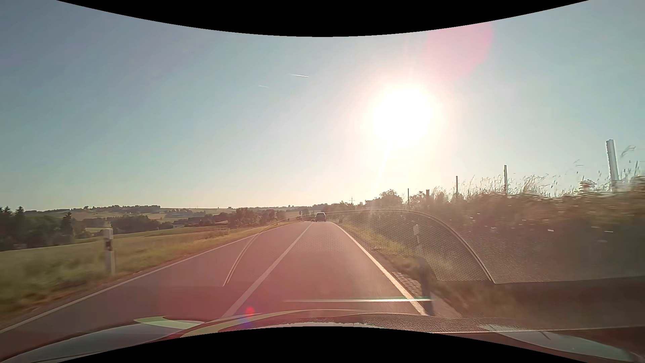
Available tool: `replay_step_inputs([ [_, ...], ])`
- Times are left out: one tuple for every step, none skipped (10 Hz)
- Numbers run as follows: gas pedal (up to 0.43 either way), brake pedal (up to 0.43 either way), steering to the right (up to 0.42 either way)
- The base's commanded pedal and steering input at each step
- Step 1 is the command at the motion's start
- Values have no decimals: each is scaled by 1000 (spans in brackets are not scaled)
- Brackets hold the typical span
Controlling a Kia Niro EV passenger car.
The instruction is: Follow the waypoints while adhering to traffic rules and regulations
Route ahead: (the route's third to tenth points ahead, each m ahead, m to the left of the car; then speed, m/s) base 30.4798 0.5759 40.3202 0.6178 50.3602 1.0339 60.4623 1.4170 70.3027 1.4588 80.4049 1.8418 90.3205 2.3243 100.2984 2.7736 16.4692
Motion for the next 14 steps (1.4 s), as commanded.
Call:
replay_step_inputs([
  [299,0,-4],
  [268,0,-4],
  [240,0,-4],
  [220,0,-4],
  [197,0,-2],
  [177,0,-2],
  [177,0,-2],
  [177,0,-2],
  [177,0,-2],
  [177,0,-2],
  [177,0,-2],
  [177,0,-2],
  [177,0,-2],
  [177,0,-3],
])
